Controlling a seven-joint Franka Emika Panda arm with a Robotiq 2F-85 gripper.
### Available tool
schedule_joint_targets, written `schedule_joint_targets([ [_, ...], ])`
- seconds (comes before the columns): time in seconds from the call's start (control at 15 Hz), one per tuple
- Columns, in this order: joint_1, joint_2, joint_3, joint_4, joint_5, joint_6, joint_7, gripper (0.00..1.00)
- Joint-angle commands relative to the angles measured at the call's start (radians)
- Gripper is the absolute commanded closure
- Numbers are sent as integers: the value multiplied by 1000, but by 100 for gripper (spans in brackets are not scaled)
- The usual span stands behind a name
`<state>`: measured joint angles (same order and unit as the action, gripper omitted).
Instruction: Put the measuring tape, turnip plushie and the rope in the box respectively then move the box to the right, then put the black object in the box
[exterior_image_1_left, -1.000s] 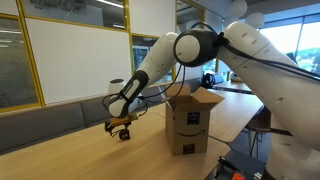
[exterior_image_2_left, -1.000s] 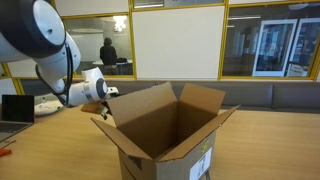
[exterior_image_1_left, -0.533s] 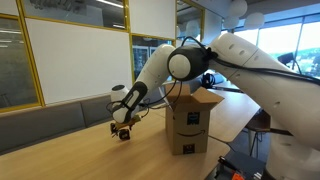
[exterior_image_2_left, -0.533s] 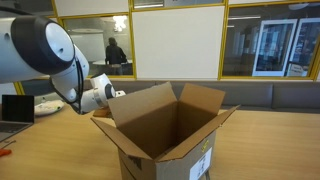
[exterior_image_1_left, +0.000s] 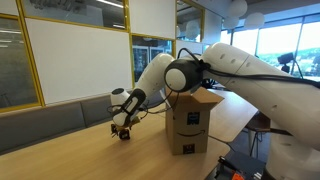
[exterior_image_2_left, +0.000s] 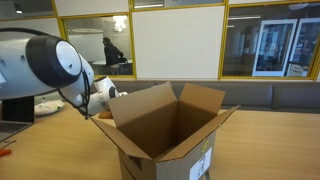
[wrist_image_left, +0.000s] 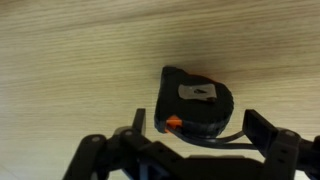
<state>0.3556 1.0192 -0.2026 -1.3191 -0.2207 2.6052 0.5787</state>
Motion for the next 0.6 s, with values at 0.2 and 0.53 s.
schedule_joint_targets([
  [0.2,-22,81,-4,117,29,-16,-13,0],
  [0.53,-33,102,-2,139,37,-26,-18,30],
])
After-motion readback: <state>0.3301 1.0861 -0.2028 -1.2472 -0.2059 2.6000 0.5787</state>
